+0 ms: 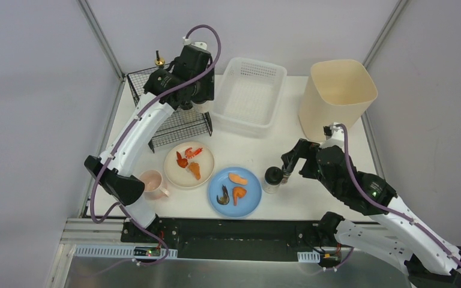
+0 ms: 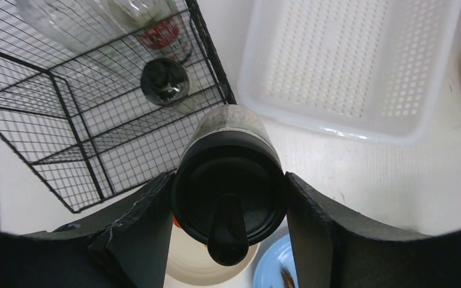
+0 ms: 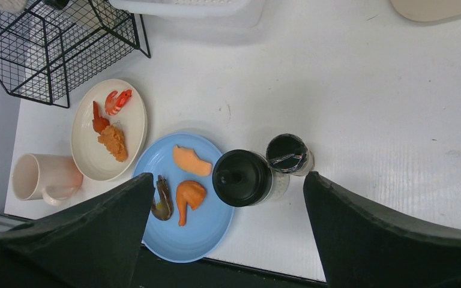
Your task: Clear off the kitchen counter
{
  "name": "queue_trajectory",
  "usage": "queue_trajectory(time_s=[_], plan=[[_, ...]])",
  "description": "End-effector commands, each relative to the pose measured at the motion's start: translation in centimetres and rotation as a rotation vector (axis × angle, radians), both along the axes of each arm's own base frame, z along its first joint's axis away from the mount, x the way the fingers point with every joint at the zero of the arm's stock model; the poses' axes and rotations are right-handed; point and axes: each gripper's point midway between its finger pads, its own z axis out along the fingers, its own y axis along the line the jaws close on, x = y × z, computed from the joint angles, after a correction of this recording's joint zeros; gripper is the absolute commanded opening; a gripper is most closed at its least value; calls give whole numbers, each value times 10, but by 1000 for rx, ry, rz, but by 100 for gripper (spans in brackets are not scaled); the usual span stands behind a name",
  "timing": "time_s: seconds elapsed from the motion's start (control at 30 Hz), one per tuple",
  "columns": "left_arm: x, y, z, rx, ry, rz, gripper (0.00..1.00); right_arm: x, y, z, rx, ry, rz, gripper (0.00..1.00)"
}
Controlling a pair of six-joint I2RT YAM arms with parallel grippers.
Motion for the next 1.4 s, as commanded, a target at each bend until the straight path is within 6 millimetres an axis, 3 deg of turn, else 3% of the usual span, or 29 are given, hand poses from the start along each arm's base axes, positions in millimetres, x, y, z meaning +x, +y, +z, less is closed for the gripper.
queue_trajectory(time_s=[0.0,0.27,0.7,1.07,1.37], plan=[[2,41,64,46,-184,94,1,3,11,6,59,-12,11,99],[16,104,70,81,-194,242,1,2,19,5,92,-6,39,99],[40,163,27,7,-78,390,0,-1,27,4,118,-3,75,99],[56,176,-21,-8,3,457,0,-2,25,3,116,-10,79,99],[71,172,-49,-38,41,475,0,-5,23,3,120,-14,84,99]])
